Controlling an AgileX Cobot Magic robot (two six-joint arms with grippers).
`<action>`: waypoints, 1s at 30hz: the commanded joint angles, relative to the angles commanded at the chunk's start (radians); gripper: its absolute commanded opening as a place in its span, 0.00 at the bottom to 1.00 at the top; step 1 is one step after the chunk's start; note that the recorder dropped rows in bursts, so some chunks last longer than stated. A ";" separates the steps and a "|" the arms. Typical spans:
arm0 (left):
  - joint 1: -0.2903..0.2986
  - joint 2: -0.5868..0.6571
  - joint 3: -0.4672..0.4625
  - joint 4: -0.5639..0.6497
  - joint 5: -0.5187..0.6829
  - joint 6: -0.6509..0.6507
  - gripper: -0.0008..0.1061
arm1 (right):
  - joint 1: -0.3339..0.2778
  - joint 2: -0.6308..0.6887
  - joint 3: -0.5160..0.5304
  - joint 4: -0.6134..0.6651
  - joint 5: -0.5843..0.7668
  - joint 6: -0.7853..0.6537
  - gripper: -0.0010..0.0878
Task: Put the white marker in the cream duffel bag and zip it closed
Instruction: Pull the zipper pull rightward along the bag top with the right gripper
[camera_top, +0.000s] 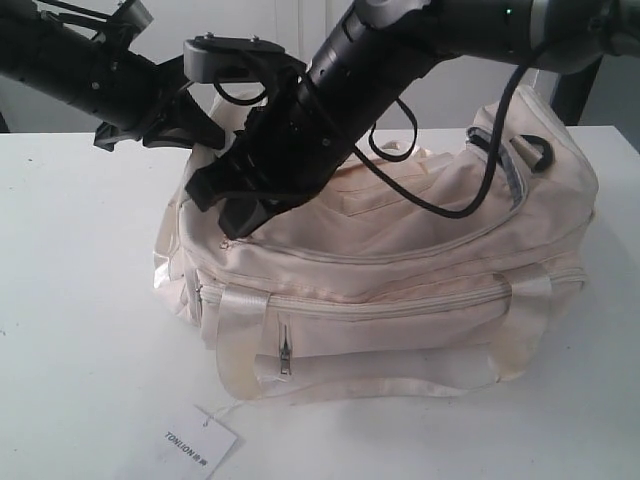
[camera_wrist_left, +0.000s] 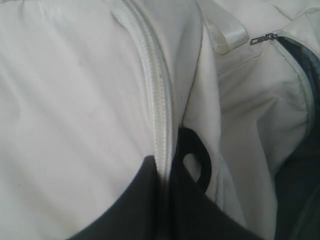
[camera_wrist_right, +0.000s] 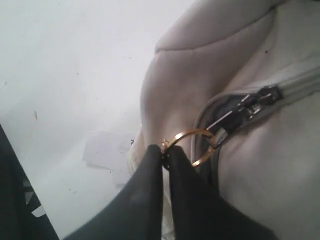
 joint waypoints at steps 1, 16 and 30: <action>0.000 0.000 0.000 0.000 0.000 0.000 0.01 | 0.000 0.000 0.000 0.000 0.009 0.000 0.01; 0.000 0.000 0.000 0.010 -0.002 0.000 0.01 | 0.000 0.000 0.000 0.000 0.109 -0.026 0.01; 0.000 0.000 0.000 0.169 -0.018 0.005 0.01 | 0.000 -0.006 0.002 -0.008 0.109 0.000 0.01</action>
